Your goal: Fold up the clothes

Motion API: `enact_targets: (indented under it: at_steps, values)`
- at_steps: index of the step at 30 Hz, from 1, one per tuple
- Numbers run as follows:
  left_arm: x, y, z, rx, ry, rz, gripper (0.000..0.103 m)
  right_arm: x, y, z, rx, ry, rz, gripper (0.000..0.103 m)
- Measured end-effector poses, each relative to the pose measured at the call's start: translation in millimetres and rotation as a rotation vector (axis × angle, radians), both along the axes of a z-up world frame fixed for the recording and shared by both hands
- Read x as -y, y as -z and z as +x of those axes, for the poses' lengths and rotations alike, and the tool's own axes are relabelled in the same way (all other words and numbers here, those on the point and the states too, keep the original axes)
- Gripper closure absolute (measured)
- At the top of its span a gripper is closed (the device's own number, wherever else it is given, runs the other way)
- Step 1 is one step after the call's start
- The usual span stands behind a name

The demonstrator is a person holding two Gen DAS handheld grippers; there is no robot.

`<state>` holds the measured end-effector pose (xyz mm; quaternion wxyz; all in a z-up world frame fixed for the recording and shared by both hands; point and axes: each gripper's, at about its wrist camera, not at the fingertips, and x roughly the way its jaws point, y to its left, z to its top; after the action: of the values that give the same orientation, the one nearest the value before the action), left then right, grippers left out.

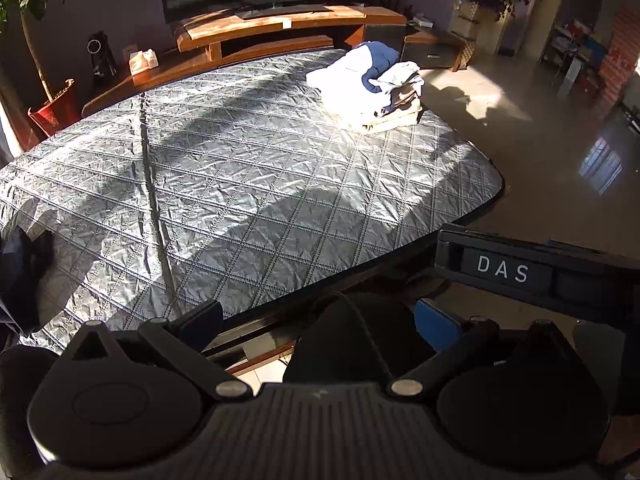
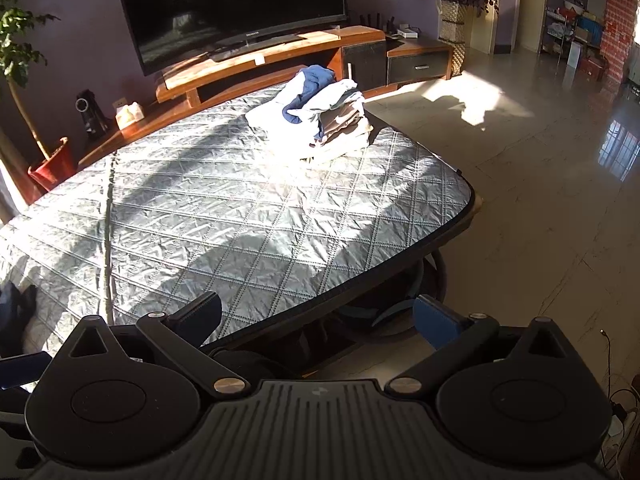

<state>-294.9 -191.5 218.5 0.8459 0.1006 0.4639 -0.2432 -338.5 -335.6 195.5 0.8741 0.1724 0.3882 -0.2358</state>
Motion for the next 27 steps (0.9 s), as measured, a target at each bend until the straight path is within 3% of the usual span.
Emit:
enact_targets:
  at_steps: [5,9,18,27]
  values:
    - [-3,6,2,0.005,0.0,-0.009,0.001,-3,13,2,0.005,0.013,0.023,0.0]
    - [-5,10,5,0.019,-0.005,0.003,0.001,-11,16,5,0.005,-0.005,-0.027,0.0]
    - [-23,23,20,0.008,-0.034,-0.029,0.001,-8,28,15,-0.018,0.003,0.017,0.0]
    - [-55,37,47,0.004,-0.13,-0.041,0.001,-21,34,36,-0.044,-0.052,-0.056,0.0]
